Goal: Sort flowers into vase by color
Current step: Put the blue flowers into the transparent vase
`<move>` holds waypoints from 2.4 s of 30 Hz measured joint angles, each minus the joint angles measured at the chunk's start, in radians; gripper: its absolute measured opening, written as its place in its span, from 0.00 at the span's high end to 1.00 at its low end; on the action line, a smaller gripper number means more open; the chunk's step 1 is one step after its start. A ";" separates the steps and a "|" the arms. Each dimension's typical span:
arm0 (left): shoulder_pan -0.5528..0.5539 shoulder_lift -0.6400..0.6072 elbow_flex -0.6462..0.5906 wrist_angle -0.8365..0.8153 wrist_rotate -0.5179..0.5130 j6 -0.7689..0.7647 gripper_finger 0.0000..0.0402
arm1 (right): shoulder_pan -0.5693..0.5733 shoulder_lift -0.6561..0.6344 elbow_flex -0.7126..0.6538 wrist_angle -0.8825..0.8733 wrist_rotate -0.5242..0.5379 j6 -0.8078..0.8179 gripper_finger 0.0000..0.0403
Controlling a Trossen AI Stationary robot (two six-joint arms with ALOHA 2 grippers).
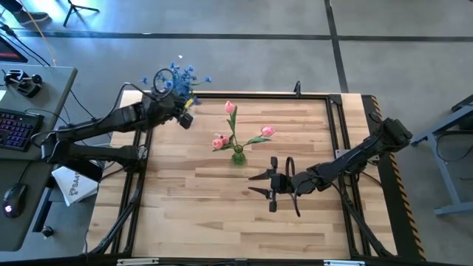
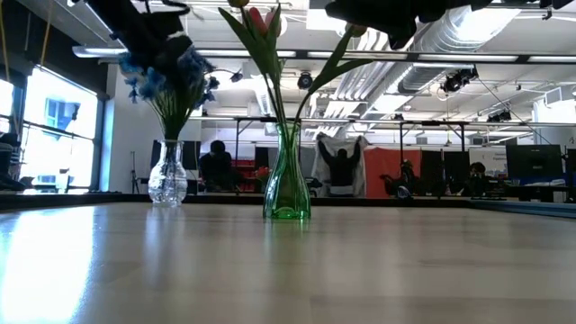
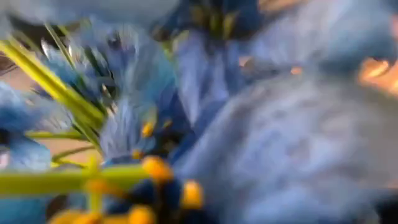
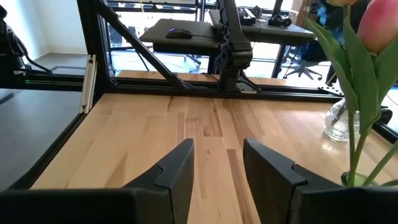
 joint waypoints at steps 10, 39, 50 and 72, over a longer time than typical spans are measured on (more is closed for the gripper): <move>0.000 0.029 -0.003 -0.004 -0.040 0.011 0.94 | 0.000 0.000 0.000 0.001 0.000 -0.003 0.67; -0.004 0.038 0.203 -0.260 0.082 -0.041 0.71 | 0.000 0.000 0.000 0.001 0.000 -0.005 0.67; -0.024 0.090 0.122 -0.255 -0.018 -0.041 0.98 | 0.000 -0.001 0.000 0.001 0.000 -0.005 0.67; -0.023 -0.076 0.171 -0.244 0.106 0.029 0.54 | 0.000 -0.001 0.000 0.001 0.000 -0.004 0.67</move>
